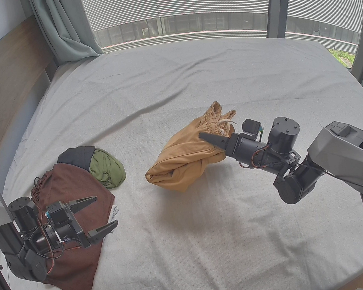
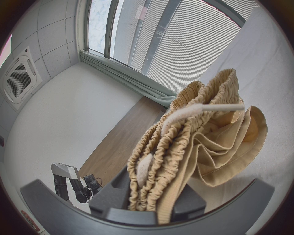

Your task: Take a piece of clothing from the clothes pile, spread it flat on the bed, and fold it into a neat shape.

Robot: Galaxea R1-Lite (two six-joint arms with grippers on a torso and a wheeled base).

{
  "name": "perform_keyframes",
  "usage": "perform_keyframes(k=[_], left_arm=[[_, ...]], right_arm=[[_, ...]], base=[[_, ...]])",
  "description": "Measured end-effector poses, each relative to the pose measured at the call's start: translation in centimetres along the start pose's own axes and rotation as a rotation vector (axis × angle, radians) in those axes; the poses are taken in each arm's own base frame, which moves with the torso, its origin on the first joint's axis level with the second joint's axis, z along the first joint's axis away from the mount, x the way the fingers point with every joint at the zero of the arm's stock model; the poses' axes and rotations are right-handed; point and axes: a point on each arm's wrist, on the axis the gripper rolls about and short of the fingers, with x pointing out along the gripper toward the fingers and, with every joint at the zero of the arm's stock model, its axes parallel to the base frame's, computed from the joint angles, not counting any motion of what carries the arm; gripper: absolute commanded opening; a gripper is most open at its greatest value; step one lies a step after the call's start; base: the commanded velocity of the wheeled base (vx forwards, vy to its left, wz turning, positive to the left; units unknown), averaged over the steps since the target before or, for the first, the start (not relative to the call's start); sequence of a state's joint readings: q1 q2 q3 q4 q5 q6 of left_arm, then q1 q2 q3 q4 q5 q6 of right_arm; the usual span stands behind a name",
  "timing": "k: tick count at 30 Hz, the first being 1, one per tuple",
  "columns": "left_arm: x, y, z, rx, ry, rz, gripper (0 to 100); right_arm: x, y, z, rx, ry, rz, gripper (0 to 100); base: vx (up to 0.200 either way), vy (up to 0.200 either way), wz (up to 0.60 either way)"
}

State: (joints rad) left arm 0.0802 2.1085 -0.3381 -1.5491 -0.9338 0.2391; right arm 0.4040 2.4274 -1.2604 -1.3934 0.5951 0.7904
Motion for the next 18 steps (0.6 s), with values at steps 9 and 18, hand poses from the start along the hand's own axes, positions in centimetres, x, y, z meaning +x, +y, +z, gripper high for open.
perform_keyframes(k=[9, 18], left_arm=[[0.1, -0.1, -0.1, -0.002, 0.0, -0.008, 100], [0.2, -0.2, -0.1, -0.005, 0.002, -0.013, 100]], right_arm=[[-0.1, -2.6, -1.7, 0.023, 0.019, -0.035, 0], [1.0, -2.8, -0.2, 0.016, 0.009, -0.035, 0]], base=[[0.0, 0.0, 0.0], [0.0, 0.0, 0.0]])
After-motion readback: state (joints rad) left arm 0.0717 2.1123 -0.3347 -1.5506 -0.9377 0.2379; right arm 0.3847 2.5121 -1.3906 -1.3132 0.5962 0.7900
